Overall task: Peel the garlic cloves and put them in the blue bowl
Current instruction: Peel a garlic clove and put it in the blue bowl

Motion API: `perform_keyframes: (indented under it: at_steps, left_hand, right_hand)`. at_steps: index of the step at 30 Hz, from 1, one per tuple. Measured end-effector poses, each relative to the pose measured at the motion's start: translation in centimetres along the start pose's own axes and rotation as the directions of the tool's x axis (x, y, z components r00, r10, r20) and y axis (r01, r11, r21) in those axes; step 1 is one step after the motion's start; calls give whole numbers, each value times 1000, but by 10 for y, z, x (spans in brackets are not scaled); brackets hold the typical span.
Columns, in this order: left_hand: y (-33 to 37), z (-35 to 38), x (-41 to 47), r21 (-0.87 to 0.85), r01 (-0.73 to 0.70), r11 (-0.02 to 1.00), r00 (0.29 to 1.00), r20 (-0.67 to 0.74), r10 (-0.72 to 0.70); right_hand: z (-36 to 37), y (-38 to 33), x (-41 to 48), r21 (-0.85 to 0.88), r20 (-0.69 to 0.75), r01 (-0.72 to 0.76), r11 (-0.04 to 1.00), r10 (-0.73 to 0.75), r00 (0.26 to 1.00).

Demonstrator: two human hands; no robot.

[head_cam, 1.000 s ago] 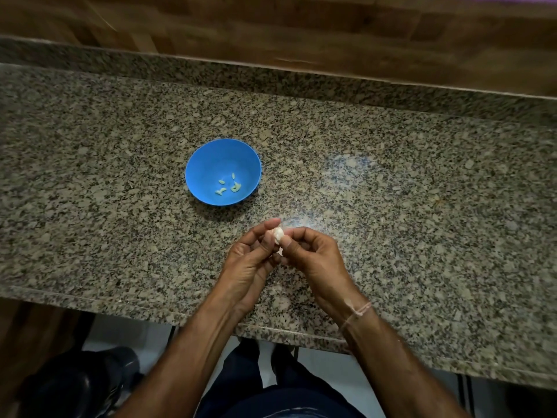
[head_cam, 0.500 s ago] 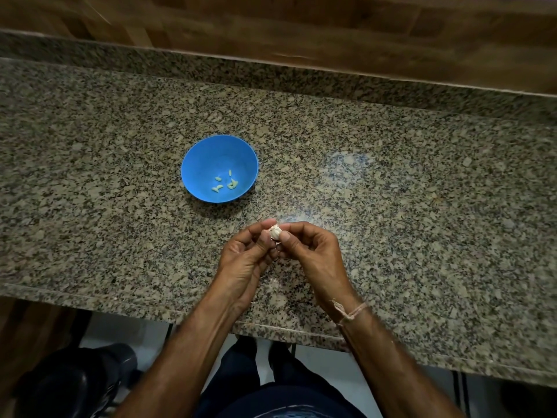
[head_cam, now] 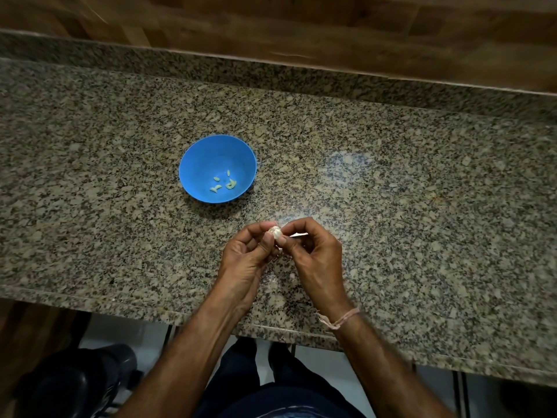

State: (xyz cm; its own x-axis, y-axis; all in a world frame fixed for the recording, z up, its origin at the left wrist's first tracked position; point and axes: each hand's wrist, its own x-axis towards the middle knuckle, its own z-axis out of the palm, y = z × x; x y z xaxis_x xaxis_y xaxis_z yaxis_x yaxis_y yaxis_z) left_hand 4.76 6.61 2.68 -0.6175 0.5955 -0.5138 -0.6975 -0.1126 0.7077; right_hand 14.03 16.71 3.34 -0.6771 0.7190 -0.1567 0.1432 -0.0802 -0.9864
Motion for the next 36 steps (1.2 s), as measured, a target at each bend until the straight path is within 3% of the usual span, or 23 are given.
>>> perform_keyframes:
  at_steps: [11,20,29,32,36]
  left_hand:
    - [-3,-7,-2,83,-27,996,1000,-5,27]
    - [-14,-6,0,182,-67,981,991,-101,87]
    - [-21,-14,6,340,-56,939,990,-106,97]
    - [-21,-19,11,510,-94,855,975,-127,183]
    - [-14,-28,27,851,-185,492,915,-34,402]
  right_hand:
    - [-2,1,5,-157,82,21,987,-8,997]
    - [5,10,3,-292,64,-3,957,22,998]
    - [5,23,2,-244,38,-36,969,46,998]
    - [4,30,3,-298,31,-21,954,32,999]
    - [-5,46,5,-364,35,-85,927,105,994]
